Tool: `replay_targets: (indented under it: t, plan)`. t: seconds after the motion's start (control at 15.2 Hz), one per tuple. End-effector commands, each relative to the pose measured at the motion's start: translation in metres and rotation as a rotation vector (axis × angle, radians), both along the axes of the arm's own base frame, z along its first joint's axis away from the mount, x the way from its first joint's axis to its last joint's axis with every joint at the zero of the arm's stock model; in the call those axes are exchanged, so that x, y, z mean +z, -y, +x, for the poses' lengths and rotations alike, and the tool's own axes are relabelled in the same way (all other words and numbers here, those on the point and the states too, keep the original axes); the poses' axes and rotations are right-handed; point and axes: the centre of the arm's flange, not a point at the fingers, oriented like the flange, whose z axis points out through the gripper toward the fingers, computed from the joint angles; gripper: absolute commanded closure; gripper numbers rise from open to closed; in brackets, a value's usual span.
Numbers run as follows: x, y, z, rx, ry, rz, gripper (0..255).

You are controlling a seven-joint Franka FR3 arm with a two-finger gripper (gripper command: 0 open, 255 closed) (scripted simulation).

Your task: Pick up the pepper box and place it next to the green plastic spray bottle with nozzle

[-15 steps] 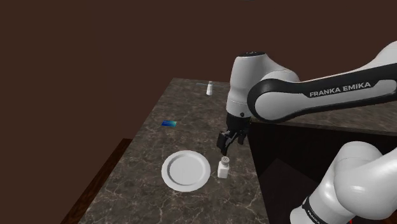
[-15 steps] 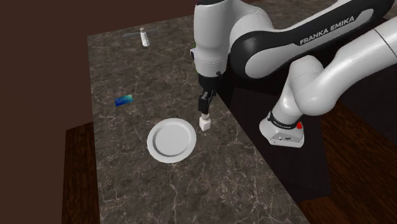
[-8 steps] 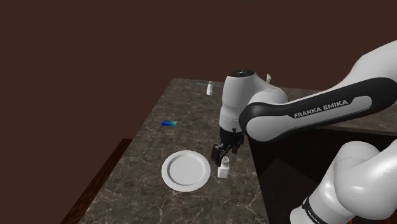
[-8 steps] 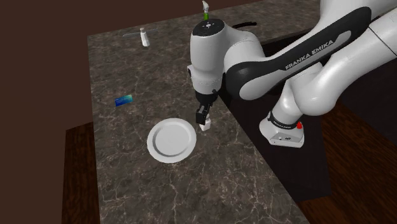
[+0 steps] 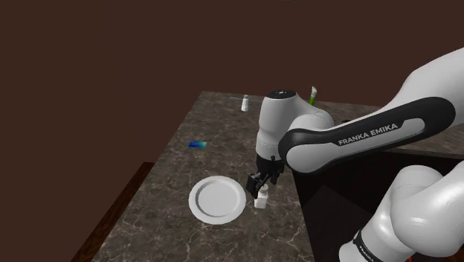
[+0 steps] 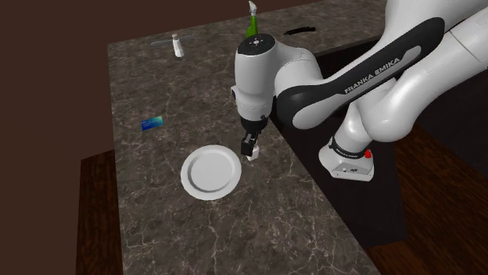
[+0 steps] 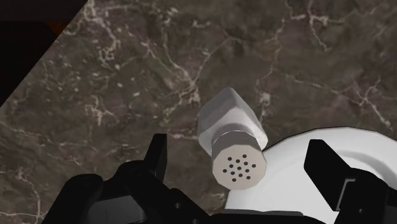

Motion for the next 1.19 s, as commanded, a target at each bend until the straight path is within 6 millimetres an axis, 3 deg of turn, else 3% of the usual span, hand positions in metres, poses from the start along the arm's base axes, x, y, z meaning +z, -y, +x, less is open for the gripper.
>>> replay_targets:
  t: [0.0,0.07,0.13,0.73,1.12]
  plan:
    - [0.000,0.000,0.000,0.000,0.000,0.000,0]
    - [0.000,0.000,0.000,0.000,0.000,0.000,0]
    - [0.000,0.000,0.000,0.000,0.000,0.000,255]
    - [0.000,0.000,0.000,0.000,0.000,0.000,255]
    - [0.032,0.000,0.000,0.000,0.000,0.000,255]
